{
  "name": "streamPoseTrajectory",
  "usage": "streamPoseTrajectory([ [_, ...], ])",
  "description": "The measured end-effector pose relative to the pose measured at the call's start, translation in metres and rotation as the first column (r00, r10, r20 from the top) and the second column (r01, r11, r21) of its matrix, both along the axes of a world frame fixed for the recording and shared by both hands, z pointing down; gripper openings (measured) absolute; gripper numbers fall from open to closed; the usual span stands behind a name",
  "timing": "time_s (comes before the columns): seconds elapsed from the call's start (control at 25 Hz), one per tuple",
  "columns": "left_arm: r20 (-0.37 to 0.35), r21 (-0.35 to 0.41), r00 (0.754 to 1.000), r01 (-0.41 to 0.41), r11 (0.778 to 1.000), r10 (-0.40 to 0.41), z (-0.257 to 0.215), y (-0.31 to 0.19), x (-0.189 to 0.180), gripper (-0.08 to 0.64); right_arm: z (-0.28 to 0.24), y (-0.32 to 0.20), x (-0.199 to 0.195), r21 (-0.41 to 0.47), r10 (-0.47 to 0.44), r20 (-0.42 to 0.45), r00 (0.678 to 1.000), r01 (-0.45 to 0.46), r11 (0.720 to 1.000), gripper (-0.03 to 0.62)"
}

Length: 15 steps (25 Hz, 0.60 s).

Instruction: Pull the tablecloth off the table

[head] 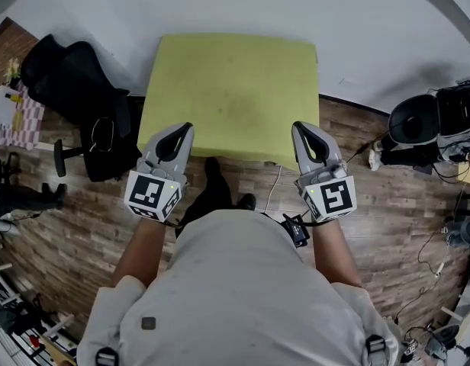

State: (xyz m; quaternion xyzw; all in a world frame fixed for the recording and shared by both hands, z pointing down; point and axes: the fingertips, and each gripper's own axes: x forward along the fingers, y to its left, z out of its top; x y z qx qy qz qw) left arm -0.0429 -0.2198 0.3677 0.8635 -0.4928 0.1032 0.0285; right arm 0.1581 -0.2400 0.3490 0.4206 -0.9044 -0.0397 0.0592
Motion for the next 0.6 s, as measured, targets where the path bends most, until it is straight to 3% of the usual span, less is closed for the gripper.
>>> streamPoseTrajectory([
  [0.36, -0.008, -0.110, 1.000, -0.022, 0.994, 0.021, 0.043, -0.068, -0.024, 0.003, 0.049, -0.058, -0.028, -0.116, 0.005, -0.049, 0.999, -0.011, 0.993, 0.019],
  [0.6, -0.007, -0.205, 0.999, -0.046, 0.978, 0.045, 0.082, -0.123, -0.047, 0.003, 0.099, -0.110, -0.044, -0.234, 0.031, -0.100, 0.995, -0.054, 0.971, 0.048],
])
